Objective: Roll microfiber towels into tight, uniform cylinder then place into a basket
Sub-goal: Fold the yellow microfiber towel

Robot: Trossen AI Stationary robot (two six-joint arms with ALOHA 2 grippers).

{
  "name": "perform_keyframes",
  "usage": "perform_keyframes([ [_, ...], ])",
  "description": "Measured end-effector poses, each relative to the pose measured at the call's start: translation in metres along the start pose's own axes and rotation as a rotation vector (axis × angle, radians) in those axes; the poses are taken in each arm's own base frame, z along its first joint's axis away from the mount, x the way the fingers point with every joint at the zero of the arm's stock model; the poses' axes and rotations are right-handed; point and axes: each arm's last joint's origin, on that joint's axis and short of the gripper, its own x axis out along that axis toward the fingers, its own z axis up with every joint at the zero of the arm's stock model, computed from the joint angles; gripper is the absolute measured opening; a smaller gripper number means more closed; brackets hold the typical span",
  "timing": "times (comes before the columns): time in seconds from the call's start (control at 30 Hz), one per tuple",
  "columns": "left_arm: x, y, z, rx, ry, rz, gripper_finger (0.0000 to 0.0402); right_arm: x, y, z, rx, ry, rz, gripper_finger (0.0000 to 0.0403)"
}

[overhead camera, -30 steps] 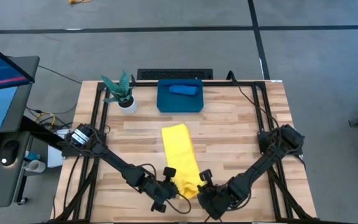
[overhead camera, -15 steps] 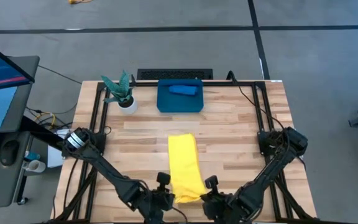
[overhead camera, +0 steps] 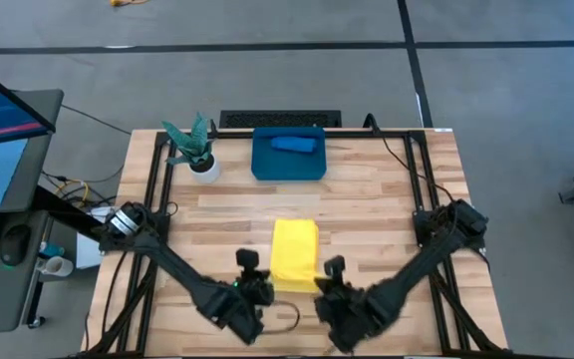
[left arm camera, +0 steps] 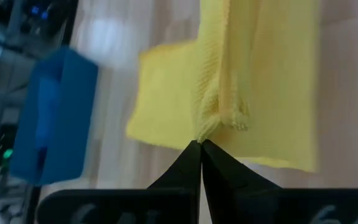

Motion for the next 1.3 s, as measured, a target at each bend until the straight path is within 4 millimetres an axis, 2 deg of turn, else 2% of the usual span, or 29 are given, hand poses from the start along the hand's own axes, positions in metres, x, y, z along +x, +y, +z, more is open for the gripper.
perform_keyframes([
  [0.3, 0.059, 0.036, -0.009, -0.039, 0.154, 0.091, 0.0000, 0.063, -0.029, -0.024, 0.062, 0.172, -0.021, 0.0012],
  [0.5, 0.091, 0.050, -0.012, -0.109, 0.217, -0.012, 0.0000, 0.096, -0.040, -0.039, 0.128, 0.226, 0.062, 0.0008],
  [0.67, 0.107, 0.050, -0.015, -0.132, 0.203, -0.094, 0.0000, 0.103, -0.045, -0.045, 0.159, 0.256, 0.051, 0.0011],
  [1.03, 0.112, 0.054, -0.016, -0.199, 0.211, -0.081, 0.0002, 0.112, -0.056, -0.046, 0.197, 0.262, 0.027, 0.0013],
  [1.17, 0.112, 0.054, -0.016, -0.208, 0.211, -0.081, 0.0024, 0.112, -0.056, -0.045, 0.201, 0.259, 0.027, 0.0012],
  [1.3, 0.112, 0.055, -0.016, -0.210, 0.212, -0.081, 0.0065, 0.112, -0.057, -0.045, 0.205, 0.256, 0.027, 0.0017],
])
